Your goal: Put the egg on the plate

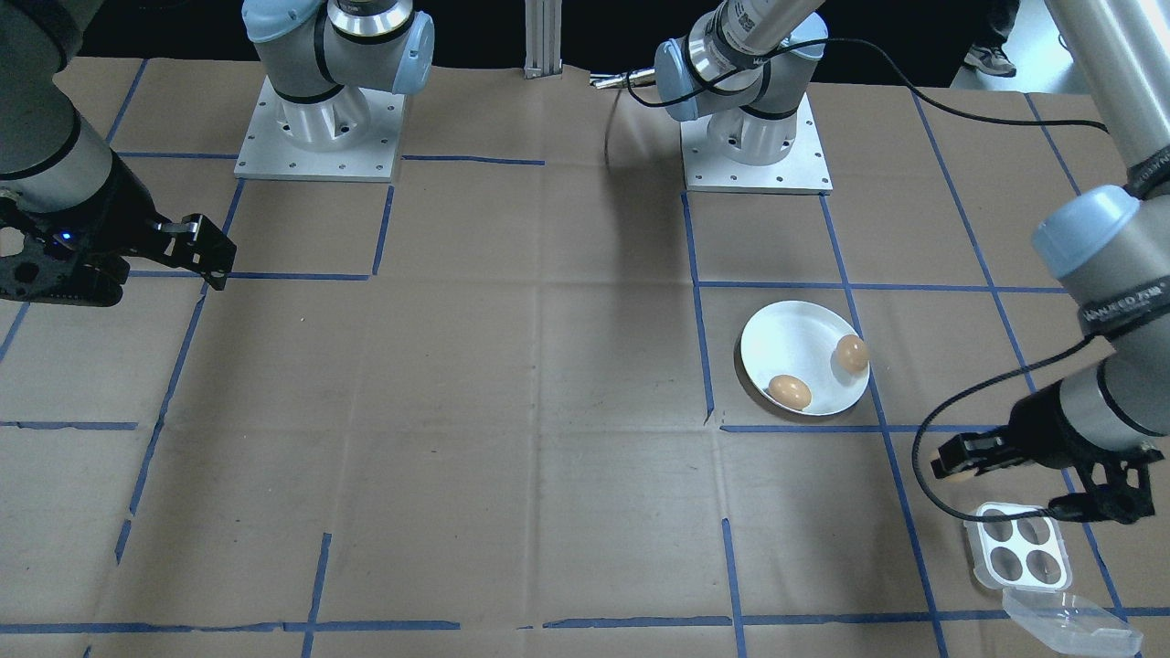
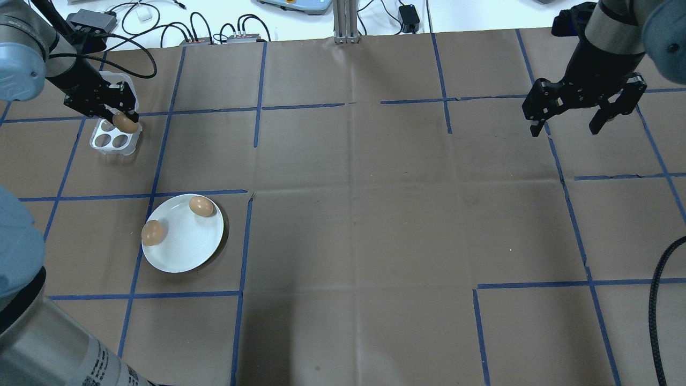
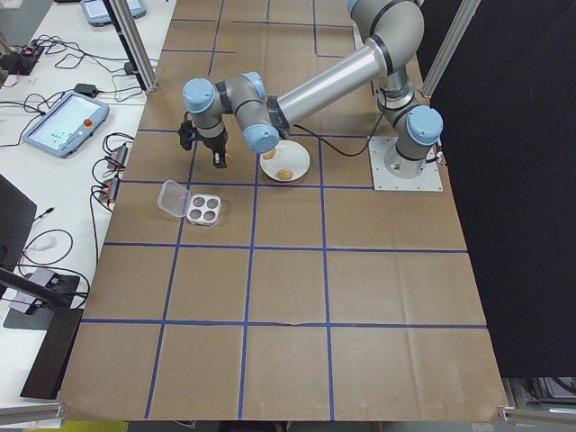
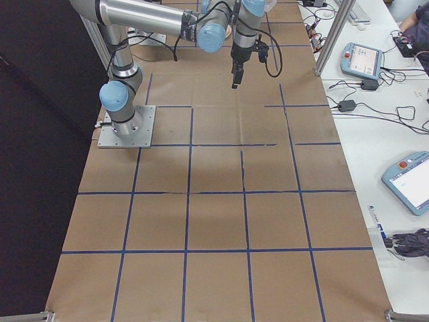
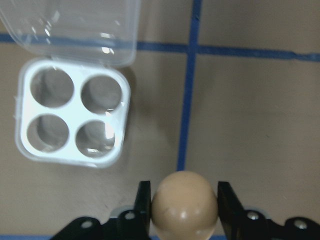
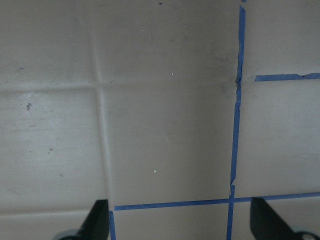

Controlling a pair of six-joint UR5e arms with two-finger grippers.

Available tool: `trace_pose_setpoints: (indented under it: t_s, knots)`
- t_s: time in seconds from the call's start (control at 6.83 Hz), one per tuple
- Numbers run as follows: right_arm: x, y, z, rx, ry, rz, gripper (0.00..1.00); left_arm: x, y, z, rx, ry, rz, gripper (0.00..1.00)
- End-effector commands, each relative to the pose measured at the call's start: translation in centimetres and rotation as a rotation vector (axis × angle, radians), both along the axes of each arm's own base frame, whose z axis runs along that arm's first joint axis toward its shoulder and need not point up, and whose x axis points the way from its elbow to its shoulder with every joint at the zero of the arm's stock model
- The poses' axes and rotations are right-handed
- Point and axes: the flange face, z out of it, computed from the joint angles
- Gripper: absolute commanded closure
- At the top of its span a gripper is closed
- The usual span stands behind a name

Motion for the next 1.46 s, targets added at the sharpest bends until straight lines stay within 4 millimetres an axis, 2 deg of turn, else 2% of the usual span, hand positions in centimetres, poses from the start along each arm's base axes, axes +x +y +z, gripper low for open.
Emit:
trace_pose_setpoints:
  t_s: [0.0, 0.15, 0.44, 0.59, 0.73, 0.88, 1.02, 1.17, 1.32]
  knots:
    - [0.0, 0.0, 0.0, 0.000, 0.000, 0.000, 0.00, -4.4, 8.7, -2.5, 0.100, 0.028, 0.031, 0.99]
    - [0.0, 0.0, 0.0, 0.000, 0.000, 0.000, 0.00, -5.0, 10.7, -4.4, 0.131, 0.037, 0.028, 0.98]
    - [0.0, 0.0, 0.0, 0.000, 0.000, 0.000, 0.00, -5.4, 11.8, -7.1, 0.179, 0.053, 0.029, 0.94]
    - [0.0, 0.0, 0.0, 0.000, 0.000, 0.000, 0.00, -5.0, 11.9, -7.6, 0.186, 0.059, 0.032, 0.91]
    - [0.0, 0.0, 0.0, 0.000, 0.000, 0.000, 0.00, -5.1, 12.1, -7.8, 0.190, 0.058, 0.035, 0.34]
    - [0.0, 0.0, 0.0, 0.000, 0.000, 0.000, 0.00, -5.5, 12.8, -8.1, 0.198, 0.062, 0.043, 0.16]
    - [0.0, 0.0, 0.0, 0.000, 0.000, 0.000, 0.00, -5.5, 12.9, -7.6, 0.177, 0.053, 0.043, 0.12]
    - [0.0, 0.0, 0.0, 0.000, 0.000, 0.000, 0.00, -5.4, 12.5, -5.8, 0.141, 0.030, 0.037, 0.09]
    - [0.0, 0.0, 0.0, 0.000, 0.000, 0.000, 0.00, -5.6, 12.4, -2.6, 0.080, 0.001, 0.032, 0.06]
